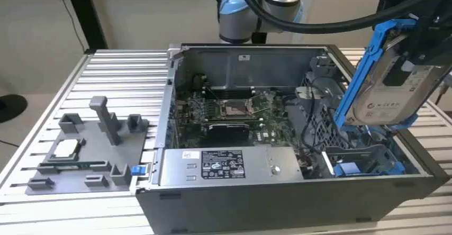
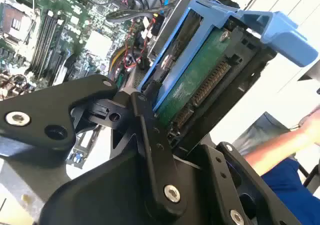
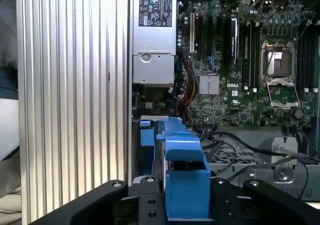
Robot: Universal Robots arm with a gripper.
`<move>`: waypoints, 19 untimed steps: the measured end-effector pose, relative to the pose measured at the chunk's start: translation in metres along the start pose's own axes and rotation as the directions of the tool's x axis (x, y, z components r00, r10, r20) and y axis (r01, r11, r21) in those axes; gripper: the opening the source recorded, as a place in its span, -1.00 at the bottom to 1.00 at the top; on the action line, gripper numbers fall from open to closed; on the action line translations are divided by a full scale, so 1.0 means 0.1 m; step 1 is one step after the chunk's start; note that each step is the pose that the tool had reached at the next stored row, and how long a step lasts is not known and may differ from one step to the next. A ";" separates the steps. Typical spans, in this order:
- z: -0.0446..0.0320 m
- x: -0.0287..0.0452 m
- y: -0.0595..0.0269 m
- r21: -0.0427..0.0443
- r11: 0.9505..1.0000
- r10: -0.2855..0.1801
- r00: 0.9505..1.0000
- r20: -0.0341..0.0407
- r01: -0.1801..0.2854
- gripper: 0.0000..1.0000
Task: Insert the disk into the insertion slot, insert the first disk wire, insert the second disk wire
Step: 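Insert the disk into the insertion slot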
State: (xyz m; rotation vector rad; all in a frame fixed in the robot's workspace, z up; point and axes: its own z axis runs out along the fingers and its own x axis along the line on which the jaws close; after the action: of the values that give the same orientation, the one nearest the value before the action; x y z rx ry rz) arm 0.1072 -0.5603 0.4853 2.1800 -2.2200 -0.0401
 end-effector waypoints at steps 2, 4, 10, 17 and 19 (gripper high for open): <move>0.000 0.000 0.000 -0.001 1.000 0.000 1.000 0.000 0.000 -1.00; 0.001 0.001 0.000 -0.002 1.000 0.000 1.000 0.000 0.000 -1.00; 0.011 0.000 0.000 -0.002 1.000 0.000 1.000 0.000 0.000 -1.00; 0.023 0.001 -0.001 -0.002 1.000 0.000 1.000 0.000 0.000 -1.00; 0.027 0.002 -0.001 -0.002 1.000 0.000 1.000 0.000 0.000 -1.00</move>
State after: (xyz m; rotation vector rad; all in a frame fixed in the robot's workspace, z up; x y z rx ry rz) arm 0.1072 -0.5605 0.4826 2.1787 -2.2187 -0.0426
